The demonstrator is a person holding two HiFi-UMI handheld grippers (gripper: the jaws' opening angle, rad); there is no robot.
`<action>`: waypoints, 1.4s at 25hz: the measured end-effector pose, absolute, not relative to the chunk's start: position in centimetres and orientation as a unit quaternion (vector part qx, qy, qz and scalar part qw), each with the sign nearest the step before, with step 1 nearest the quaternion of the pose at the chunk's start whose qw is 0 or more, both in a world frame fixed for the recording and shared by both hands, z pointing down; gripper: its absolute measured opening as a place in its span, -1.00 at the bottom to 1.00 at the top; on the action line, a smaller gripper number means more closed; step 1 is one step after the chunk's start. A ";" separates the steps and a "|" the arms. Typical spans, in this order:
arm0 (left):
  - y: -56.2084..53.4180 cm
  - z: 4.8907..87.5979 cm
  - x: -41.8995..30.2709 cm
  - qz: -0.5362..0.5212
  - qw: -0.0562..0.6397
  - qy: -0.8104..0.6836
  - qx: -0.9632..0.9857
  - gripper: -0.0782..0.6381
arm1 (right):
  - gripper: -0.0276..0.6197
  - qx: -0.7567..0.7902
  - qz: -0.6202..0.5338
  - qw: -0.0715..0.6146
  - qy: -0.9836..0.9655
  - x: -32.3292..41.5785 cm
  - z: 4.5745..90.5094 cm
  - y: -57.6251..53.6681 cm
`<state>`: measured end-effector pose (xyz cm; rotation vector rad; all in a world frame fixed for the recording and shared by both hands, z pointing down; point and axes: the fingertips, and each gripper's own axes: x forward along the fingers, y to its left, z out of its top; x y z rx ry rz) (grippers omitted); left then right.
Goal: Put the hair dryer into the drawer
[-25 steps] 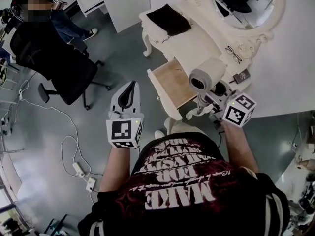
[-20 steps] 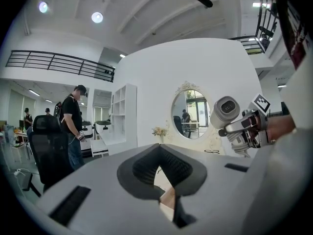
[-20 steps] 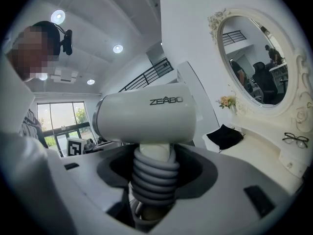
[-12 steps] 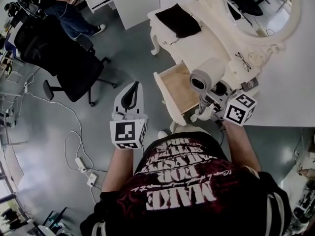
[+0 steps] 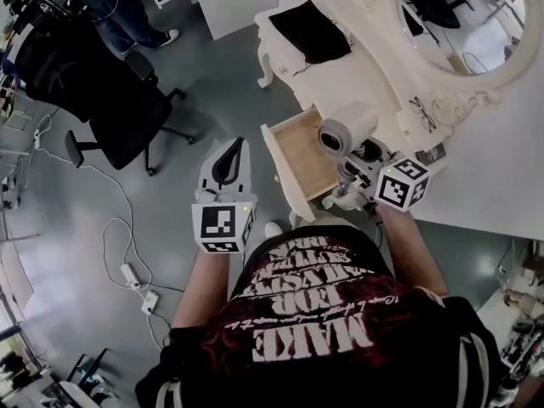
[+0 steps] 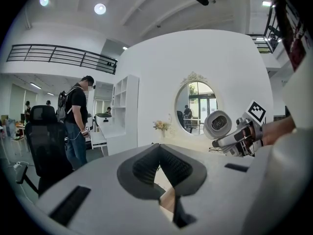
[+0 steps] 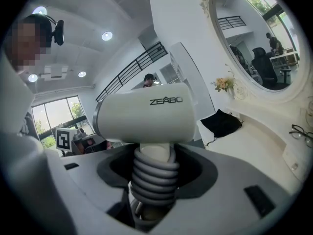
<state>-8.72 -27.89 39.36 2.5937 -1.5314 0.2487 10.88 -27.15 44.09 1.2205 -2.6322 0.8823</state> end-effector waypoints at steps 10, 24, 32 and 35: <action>-29.7 41.4 -7.8 0.106 0.075 -0.501 0.856 -0.77 | -0.20 0.402 0.335 0.105 -0.846 10.6 50.2 -29.8; -30.7 43.3 -7.6 0.135 0.089 -0.496 0.853 -0.77 | -0.20 0.403 0.396 0.141 -0.813 10.0 57.7 -31.1; -31.1 44.2 -8.2 0.153 0.092 -0.498 0.848 -0.77 | -0.20 0.403 0.415 0.166 -0.799 9.8 61.6 -31.7; -30.9 44.4 -8.2 0.161 0.094 -0.496 0.848 -0.77 | -0.20 0.405 0.420 0.178 -0.792 9.8 63.1 -31.8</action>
